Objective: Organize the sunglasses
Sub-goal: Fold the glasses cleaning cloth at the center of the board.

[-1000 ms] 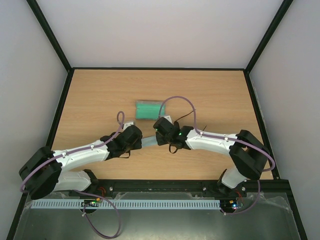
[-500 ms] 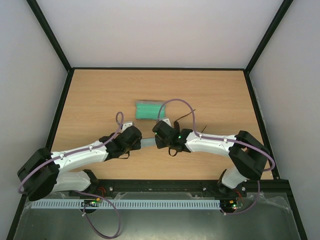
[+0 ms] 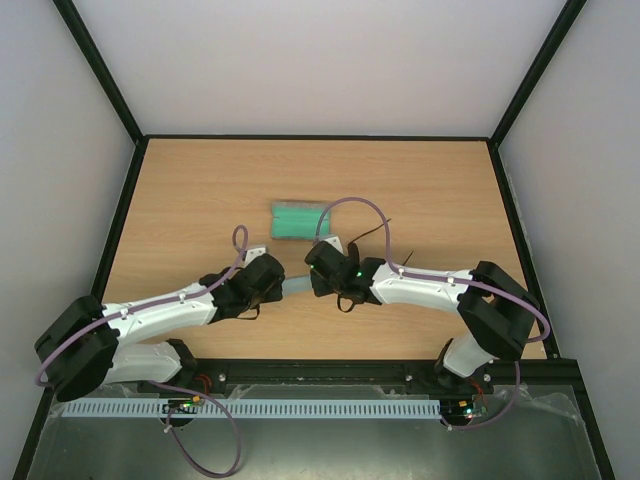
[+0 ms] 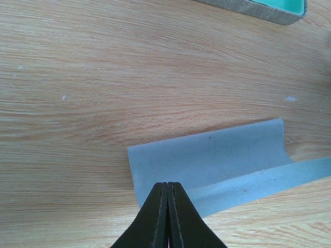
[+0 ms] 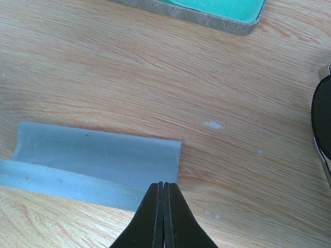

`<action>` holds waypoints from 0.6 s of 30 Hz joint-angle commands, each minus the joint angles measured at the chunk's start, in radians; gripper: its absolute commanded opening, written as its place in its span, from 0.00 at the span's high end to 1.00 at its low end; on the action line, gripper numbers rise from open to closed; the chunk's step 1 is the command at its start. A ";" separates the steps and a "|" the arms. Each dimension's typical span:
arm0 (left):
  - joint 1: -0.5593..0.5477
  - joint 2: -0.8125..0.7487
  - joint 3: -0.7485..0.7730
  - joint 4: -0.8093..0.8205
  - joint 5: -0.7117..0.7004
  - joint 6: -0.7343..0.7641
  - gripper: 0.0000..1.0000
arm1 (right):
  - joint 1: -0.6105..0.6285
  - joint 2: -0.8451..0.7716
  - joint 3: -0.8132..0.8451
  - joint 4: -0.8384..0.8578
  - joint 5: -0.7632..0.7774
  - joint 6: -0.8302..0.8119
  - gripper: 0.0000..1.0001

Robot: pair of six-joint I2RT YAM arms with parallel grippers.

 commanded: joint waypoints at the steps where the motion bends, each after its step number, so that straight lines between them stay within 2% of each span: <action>1: -0.010 0.004 -0.006 -0.012 -0.017 -0.006 0.98 | 0.005 0.005 0.025 -0.025 0.046 0.005 0.99; 18: -0.011 0.048 -0.008 0.005 -0.041 -0.010 0.98 | 0.005 0.048 0.027 -0.008 0.045 0.004 0.99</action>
